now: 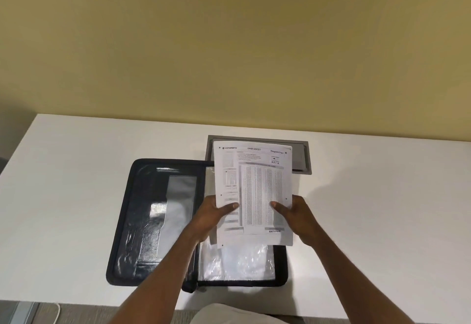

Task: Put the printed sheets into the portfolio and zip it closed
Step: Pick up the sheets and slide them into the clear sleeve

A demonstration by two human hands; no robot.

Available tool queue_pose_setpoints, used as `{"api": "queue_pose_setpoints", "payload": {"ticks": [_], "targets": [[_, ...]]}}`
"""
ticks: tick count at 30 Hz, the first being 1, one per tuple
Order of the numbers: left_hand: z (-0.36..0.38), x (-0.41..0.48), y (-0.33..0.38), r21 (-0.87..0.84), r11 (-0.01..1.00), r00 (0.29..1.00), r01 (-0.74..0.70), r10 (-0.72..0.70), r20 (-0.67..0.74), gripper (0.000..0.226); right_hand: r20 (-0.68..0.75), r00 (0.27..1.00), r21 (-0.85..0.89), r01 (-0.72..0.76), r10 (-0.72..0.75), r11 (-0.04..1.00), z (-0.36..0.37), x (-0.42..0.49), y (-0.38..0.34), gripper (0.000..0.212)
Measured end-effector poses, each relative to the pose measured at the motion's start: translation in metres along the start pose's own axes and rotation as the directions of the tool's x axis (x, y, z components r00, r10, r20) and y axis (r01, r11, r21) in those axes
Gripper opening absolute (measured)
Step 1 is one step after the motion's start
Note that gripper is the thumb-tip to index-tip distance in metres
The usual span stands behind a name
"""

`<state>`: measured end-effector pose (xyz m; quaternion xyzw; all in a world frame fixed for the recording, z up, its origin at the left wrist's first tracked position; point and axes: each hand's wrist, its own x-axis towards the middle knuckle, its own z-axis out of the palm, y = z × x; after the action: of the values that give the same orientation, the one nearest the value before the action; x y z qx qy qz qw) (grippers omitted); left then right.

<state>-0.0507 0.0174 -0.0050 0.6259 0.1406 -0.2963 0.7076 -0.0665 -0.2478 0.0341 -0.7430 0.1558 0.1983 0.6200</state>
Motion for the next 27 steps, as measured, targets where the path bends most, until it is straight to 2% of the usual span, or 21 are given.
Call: {"api": "queue_pose_setpoints", "payload": {"ticks": [2,4,5,7,9,11,13,17,20,27], "targets": [[-0.004,0.009,0.003,-0.106,0.994,0.997,-0.016,0.008,-0.081,0.031,-0.008,1.0,0.025,-0.002,0.002,1.0,-0.008,0.006,0.0,0.021],[-0.01,0.018,0.007,-0.117,0.992,0.971,-0.049,0.02,-0.236,0.017,-0.044,0.999,0.027,-0.018,0.019,0.999,-0.017,0.012,0.001,0.023],[-0.013,0.023,0.01,-0.027,0.997,0.946,-0.071,0.058,-0.32,0.015,-0.068,0.997,0.016,-0.03,0.031,0.999,-0.022,0.015,0.001,0.024],[-0.02,0.037,0.018,0.329,0.94,0.878,-0.09,0.231,-0.419,0.019,-0.114,0.992,-0.016,-0.055,0.053,0.998,-0.031,0.021,0.003,0.024],[-0.028,0.055,0.031,0.649,0.76,0.853,-0.039,0.364,-0.375,0.029,-0.145,0.988,-0.047,-0.068,0.06,0.997,-0.038,0.026,0.005,0.022],[-0.036,0.076,0.042,0.827,0.563,0.888,-0.006,0.383,-0.255,0.041,-0.167,0.984,-0.069,-0.074,0.061,0.995,-0.044,0.03,0.007,0.023],[-0.043,0.094,0.05,0.914,0.405,0.911,-0.004,0.379,-0.164,0.047,-0.18,0.981,-0.067,-0.079,0.066,0.995,-0.047,0.035,0.006,0.024],[-0.052,0.115,0.052,0.978,0.208,0.935,0.031,0.34,-0.102,0.049,-0.205,0.975,-0.042,-0.095,0.084,0.995,-0.047,0.042,0.005,0.017],[-0.053,0.118,0.046,0.99,0.138,0.934,0.04,0.347,-0.086,0.051,-0.203,0.975,-0.032,-0.103,0.094,0.994,-0.046,0.046,0.007,0.011],[-0.048,0.105,0.03,0.984,0.179,0.908,0.009,0.411,-0.083,0.042,-0.191,0.974,-0.02,-0.13,0.124,0.991,-0.041,0.051,0.01,0.007]]}}
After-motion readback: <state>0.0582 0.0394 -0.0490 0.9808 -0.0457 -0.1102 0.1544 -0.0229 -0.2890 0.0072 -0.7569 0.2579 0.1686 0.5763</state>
